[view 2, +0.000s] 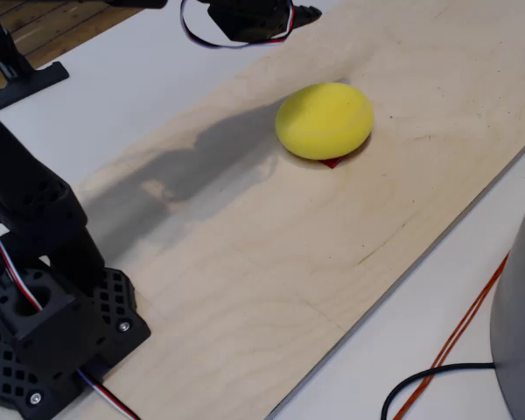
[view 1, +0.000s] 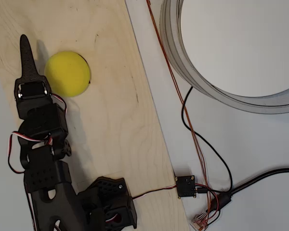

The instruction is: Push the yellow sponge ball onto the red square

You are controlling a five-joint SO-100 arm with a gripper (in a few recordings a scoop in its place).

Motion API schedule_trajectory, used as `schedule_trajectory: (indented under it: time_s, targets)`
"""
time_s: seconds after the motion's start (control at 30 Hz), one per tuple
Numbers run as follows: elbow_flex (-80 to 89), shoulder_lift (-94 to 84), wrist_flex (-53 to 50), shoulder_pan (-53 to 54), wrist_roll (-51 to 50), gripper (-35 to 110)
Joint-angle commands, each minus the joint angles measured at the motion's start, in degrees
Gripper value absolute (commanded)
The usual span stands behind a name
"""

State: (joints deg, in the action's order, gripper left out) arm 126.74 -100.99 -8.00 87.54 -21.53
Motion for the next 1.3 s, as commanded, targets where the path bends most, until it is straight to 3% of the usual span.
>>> schedule_trajectory:
  time_s: [0.0,0.53,0.63,0.73,1.03,1.07,1.17,1.27]
  targets:
    - [-2.20,-6.06,-0.35,-0.44,3.60,37]
    - [-4.04,-13.36,5.10,4.66,18.54,47]
    - [-5.62,-13.01,5.10,5.19,18.11,36]
    - [-9.05,-11.34,5.45,6.50,14.85,1]
    - [-8.35,-9.67,5.45,8.00,13.10,0]
    - [-7.65,-10.11,5.98,8.00,12.22,4]
    - [-1.58,-13.45,11.95,5.36,20.21,39]
    - [4.48,-16.79,17.31,3.96,23.99,45]
